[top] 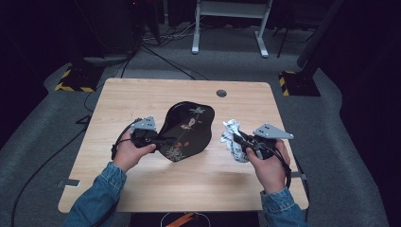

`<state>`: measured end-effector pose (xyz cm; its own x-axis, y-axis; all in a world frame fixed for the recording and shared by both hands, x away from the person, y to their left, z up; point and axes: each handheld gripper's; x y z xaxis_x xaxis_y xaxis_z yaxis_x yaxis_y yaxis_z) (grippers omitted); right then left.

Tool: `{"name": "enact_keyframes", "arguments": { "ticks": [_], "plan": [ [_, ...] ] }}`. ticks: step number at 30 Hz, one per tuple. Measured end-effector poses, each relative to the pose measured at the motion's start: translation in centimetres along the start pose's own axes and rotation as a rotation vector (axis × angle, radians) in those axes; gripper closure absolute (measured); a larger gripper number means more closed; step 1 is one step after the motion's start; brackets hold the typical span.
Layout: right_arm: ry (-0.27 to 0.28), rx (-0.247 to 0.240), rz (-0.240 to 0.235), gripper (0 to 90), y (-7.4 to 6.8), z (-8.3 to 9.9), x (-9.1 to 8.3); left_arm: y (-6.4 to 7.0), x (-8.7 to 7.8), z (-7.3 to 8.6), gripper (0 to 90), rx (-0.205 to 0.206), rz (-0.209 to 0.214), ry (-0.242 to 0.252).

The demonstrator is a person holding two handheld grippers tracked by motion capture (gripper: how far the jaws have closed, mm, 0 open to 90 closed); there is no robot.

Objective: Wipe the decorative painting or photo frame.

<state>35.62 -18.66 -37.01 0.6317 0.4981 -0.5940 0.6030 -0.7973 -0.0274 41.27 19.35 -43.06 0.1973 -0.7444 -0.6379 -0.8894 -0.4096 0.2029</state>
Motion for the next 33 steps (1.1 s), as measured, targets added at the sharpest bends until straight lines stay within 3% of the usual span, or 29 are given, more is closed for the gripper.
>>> {"name": "enact_keyframes", "arguments": {
  "ticks": [6, 13, 16, 21, 33],
  "plan": [
    [0.049, -0.024, -0.024, 79.9, -0.9, -1.5, -0.4, 0.3, -0.1, 0.1, 80.4, 0.002, -0.002, -0.003],
    [0.117, -0.084, -0.067, 79.9, -2.9, -4.6, 0.2, 0.2, -0.2, 0.2, 80.3, 0.002, 0.000, -0.001],
    [0.126, -0.114, -0.080, 79.9, -3.9, -5.6, 0.8, 0.1, -0.1, 0.3, 80.0, 0.001, 0.004, 0.007],
    [0.129, -0.148, -0.094, 79.9, -5.2, -6.7, 1.8, 0.0, -0.5, 0.5, 70.4, -0.011, 0.011, 0.024],
    [0.150, -0.206, -0.132, 79.9, -7.7, -8.9, 3.7, 0.1, -1.3, 1.8, 72.7, -0.023, -0.005, 0.011]
  ]
}}
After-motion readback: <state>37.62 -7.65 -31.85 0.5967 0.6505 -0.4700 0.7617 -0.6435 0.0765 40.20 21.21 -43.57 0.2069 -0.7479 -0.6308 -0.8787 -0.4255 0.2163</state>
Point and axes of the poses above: each handheld gripper's, and its own axes: x roughly forward along the jaws, z roughly out of its underside, y roughly to its right, and after that the axes turned 10 degrees about -y, right-handed
